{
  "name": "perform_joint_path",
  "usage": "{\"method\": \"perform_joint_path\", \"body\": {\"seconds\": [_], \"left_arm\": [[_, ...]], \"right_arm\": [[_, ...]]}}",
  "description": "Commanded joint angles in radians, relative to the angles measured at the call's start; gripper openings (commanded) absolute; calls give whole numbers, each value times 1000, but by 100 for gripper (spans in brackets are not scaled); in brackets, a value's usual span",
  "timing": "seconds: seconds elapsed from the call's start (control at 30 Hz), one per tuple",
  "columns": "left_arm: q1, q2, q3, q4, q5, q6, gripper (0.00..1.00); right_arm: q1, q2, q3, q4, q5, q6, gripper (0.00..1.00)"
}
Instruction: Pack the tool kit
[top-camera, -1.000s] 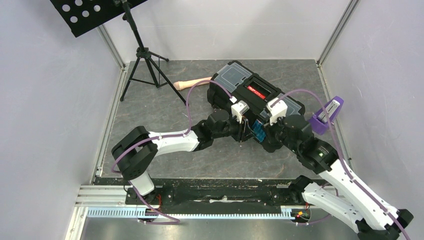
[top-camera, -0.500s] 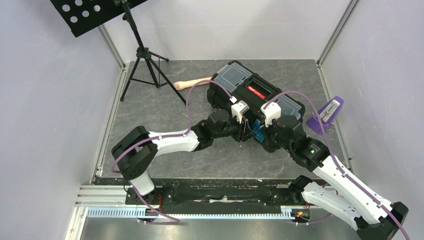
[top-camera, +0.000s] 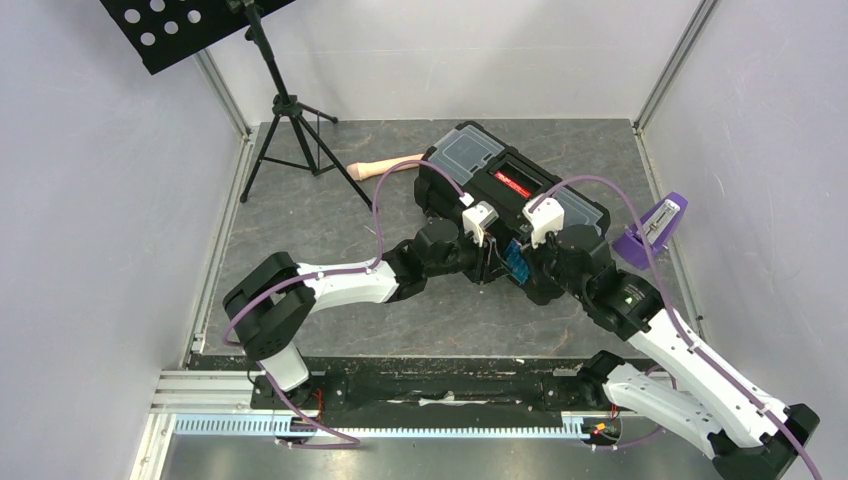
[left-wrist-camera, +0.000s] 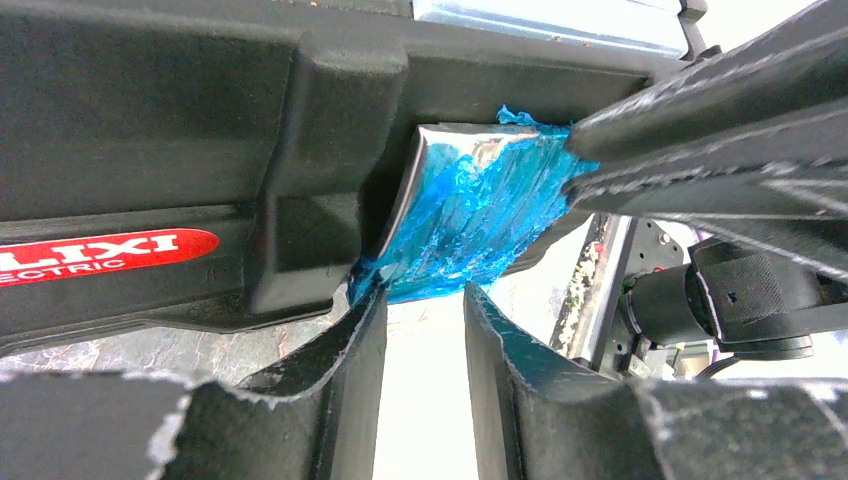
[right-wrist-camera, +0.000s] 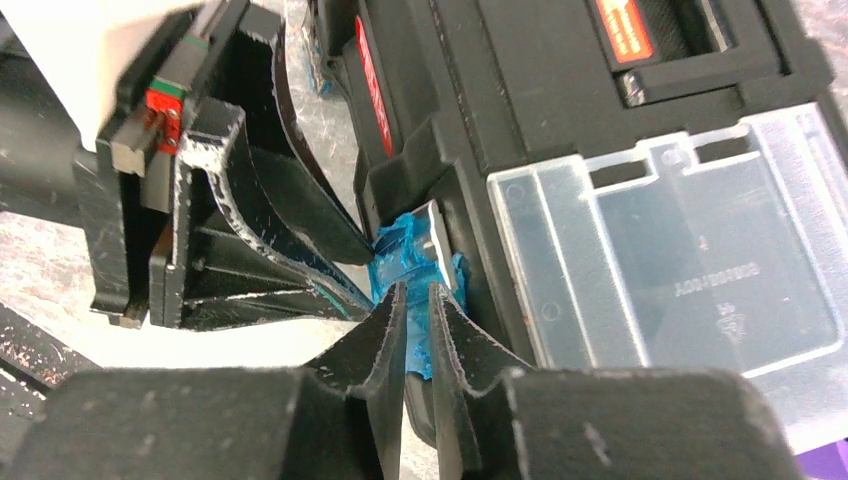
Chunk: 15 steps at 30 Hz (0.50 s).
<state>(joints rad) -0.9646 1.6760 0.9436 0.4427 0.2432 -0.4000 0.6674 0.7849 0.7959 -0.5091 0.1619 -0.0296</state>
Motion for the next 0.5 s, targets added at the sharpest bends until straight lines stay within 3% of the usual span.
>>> {"method": "perform_joint_path", "body": {"seconds": [0.0,0.47], "left_arm": [[0,-5,39,24,-17,-11,40],[1,-28,38,10,-16,-17,42]], "right_arm": [[-3,1,68,35,32,-27,15],[-6,33,-74,50,48,-29,5]]}}
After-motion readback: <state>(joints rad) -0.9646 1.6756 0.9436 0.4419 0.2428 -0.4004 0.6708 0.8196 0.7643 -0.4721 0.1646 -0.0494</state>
